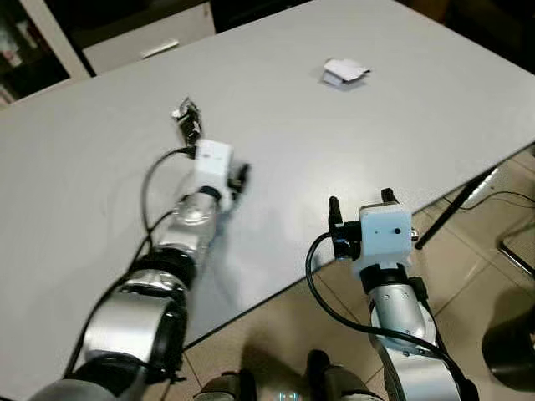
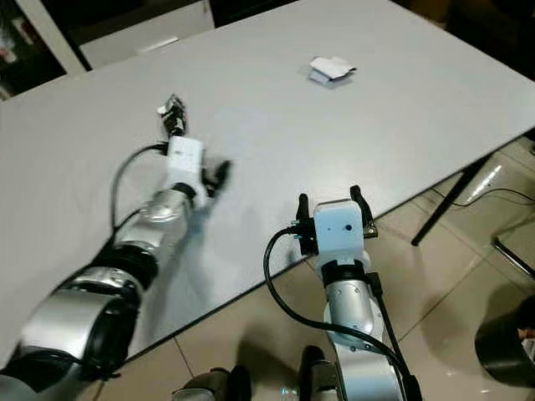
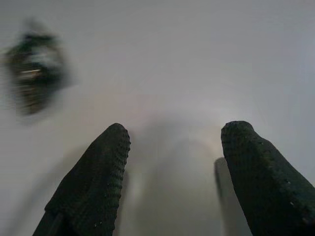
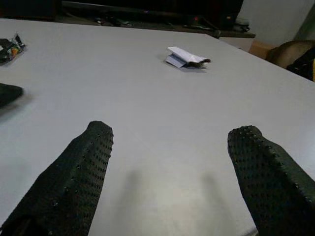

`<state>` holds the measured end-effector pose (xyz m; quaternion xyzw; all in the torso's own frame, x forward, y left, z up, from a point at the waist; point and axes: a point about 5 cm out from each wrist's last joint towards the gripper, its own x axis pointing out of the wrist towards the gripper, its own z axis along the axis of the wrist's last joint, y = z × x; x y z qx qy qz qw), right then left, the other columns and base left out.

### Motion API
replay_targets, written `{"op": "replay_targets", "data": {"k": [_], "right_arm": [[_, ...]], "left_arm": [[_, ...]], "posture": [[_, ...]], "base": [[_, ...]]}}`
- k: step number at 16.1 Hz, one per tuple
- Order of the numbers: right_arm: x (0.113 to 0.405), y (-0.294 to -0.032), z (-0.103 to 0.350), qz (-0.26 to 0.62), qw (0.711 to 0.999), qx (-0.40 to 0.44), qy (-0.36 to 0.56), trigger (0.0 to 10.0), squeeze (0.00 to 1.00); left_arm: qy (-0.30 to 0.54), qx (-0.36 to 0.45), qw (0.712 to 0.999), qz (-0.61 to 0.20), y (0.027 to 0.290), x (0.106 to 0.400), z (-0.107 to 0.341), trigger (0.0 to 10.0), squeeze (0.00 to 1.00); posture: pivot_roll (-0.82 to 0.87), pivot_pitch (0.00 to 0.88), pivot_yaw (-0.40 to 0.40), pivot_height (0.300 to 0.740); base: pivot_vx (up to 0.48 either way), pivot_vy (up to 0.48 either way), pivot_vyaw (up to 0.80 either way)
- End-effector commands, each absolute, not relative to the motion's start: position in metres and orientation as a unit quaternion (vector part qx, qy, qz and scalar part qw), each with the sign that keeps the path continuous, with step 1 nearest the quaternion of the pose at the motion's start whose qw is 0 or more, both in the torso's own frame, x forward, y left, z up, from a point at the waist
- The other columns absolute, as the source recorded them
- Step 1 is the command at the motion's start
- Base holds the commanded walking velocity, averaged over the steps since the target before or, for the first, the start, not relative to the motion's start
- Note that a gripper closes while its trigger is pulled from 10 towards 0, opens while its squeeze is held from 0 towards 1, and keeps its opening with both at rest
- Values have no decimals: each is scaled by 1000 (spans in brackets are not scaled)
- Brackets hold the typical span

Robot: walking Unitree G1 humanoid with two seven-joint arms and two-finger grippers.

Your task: Picking trash to rubbish bin

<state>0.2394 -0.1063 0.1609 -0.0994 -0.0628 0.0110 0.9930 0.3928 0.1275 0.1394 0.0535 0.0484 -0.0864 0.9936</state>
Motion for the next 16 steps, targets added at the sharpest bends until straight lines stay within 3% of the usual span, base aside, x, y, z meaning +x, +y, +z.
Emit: {"op": "replay_targets", "data": {"k": [1, 5, 11, 16], "right_arm": [[238, -104, 161, 19, 993, -98, -60, 10000, 0], [236, -101, 163, 23, 993, -99, -67, 10000, 0], [237, -97, 163, 20, 992, -104, -70, 10000, 0], [236, -98, 164, 9, 992, -101, -71, 10000, 0]], "left_arm": [[47, 62, 995, -70, 132, 395, 143, 10000, 0], [42, 62, 996, -54, 137, 398, 148, 10000, 0], [41, 57, 995, -75, 127, 399, 151, 10000, 0], [39, 41, 991, -120, 118, 398, 152, 10000, 0]], "posture": [[-19, 191, 78, 740], [-22, 211, 88, 740], [-28, 210, 99, 740], [-28, 218, 103, 740]], "base": [[0, 0, 0], [0, 0, 114], [0, 0, 798], [131, 0, 0]]}}
